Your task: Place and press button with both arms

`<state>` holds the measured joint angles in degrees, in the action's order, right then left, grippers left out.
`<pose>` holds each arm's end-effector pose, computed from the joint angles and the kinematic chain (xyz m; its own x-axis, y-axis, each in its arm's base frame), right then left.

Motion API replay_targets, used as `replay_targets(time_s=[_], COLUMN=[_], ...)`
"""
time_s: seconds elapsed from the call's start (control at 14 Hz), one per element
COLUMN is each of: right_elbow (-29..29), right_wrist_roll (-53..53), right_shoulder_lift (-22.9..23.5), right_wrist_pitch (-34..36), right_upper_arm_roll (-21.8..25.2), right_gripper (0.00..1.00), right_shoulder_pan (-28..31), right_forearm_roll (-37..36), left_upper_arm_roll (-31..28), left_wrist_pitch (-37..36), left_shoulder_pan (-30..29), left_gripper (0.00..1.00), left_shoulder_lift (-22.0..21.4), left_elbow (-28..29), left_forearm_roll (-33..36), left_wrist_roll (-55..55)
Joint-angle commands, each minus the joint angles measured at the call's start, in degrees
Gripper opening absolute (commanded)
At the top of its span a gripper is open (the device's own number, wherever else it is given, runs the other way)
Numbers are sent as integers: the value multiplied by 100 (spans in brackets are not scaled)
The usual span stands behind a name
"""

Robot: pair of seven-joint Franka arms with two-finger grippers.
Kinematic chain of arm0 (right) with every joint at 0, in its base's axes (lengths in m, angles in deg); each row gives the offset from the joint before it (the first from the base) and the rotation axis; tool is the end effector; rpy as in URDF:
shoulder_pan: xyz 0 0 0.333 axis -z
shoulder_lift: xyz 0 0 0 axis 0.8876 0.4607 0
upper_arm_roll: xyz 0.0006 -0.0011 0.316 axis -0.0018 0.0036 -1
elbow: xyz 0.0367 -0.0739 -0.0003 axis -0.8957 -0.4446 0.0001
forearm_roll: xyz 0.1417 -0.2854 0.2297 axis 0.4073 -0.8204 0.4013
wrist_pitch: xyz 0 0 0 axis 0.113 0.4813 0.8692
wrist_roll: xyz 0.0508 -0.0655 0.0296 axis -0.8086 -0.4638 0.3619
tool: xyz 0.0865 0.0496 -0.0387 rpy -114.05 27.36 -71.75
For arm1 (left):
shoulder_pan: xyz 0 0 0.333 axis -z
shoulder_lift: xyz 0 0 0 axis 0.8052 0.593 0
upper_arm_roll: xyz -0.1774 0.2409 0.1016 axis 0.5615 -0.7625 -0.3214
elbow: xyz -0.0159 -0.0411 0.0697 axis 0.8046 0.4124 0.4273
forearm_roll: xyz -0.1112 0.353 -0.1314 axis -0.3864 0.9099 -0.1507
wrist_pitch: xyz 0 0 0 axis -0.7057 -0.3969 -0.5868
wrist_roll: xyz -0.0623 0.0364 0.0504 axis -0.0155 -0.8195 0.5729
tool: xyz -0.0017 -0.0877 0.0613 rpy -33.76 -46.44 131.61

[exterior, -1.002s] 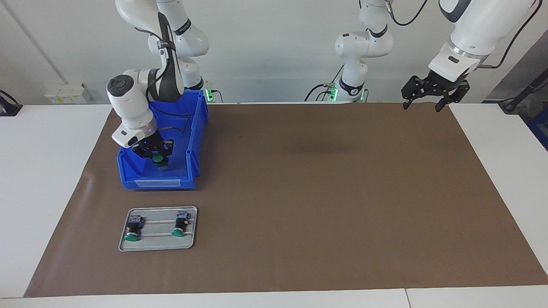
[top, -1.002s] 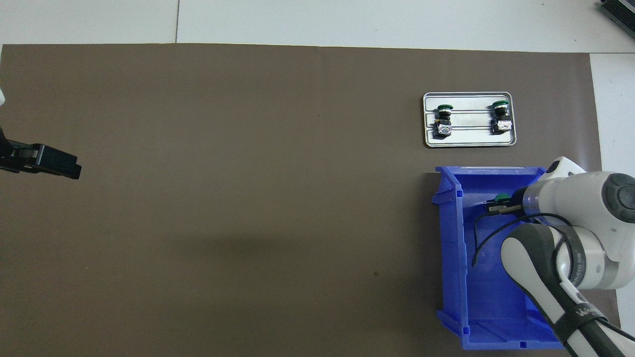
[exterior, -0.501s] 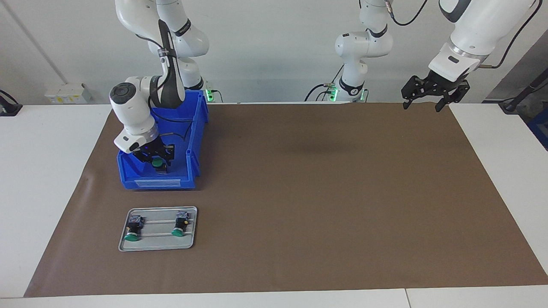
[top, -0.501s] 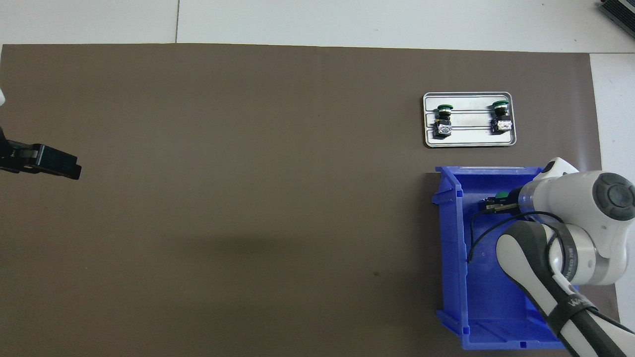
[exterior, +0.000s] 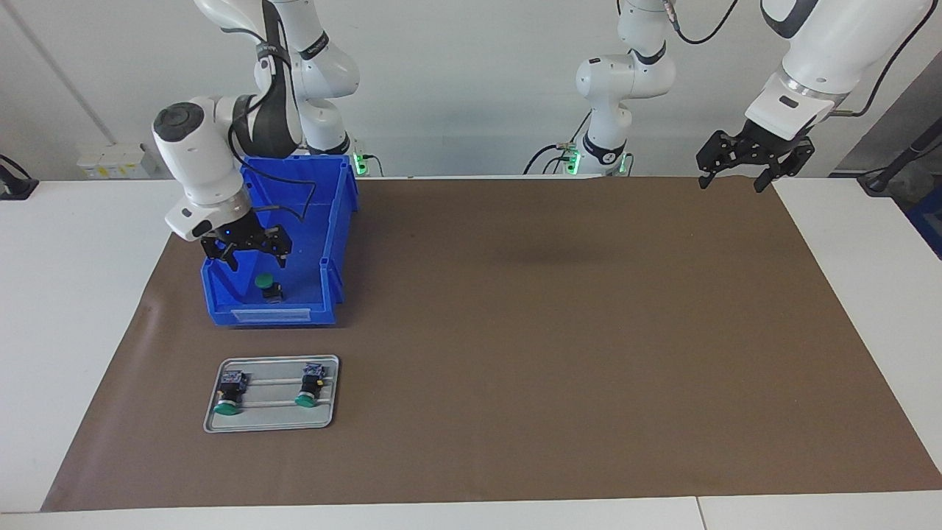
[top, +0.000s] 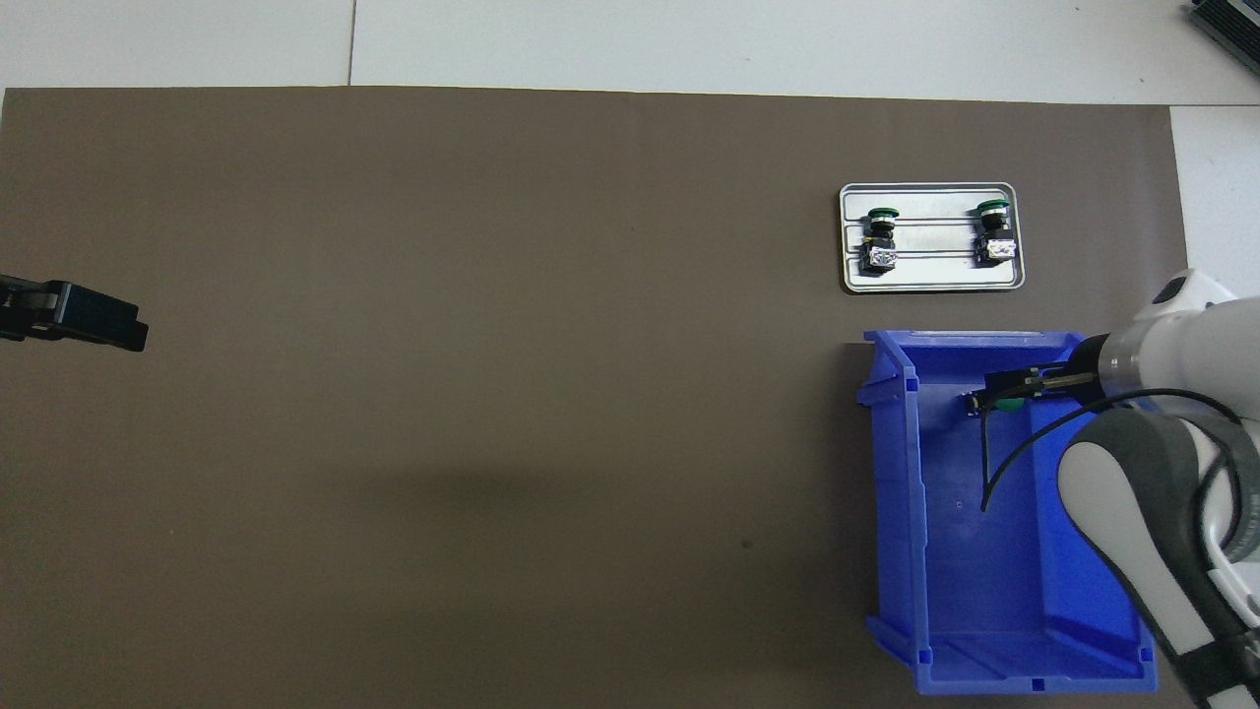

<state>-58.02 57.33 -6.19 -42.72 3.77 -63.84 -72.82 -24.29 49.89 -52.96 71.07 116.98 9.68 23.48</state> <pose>0.5196 -0.0337 0.4453 0.9964 0.0646 0.0544 0.0639 -0.9978 0.0160 0.5424 -0.0327 0.6455 0.9872 -0.1552 -0.0360 -0.1545 -0.9877 0.0231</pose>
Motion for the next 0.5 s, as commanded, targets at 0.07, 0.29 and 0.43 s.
replay_targets(time_s=[0.07, 0.29, 0.43], right_elbow=[985, 1705, 2329], right_wrist_roll=[-135, -135, -135], right_shoulder_lift=[34, 77, 148], right_wrist_pitch=[861, 1511, 2099], right_upper_arm_roll=[-85, -76, -67], right_gripper=[100, 100, 100], right_shoulder_pan=[101, 136, 188], right_forearm_roll=[75, 75, 75], left_upper_arm_roll=[54, 54, 63], left_wrist_pitch=[88, 18, 18], left_shoulder_pan=[-76, -23, -14], left_gripper=[100, 100, 100], left_shoulder_lift=[-17, -60, -95], left_elbow=[-8, 18, 45], left_forearm_roll=[78, 69, 69], left_wrist_roll=[63, 46, 10])
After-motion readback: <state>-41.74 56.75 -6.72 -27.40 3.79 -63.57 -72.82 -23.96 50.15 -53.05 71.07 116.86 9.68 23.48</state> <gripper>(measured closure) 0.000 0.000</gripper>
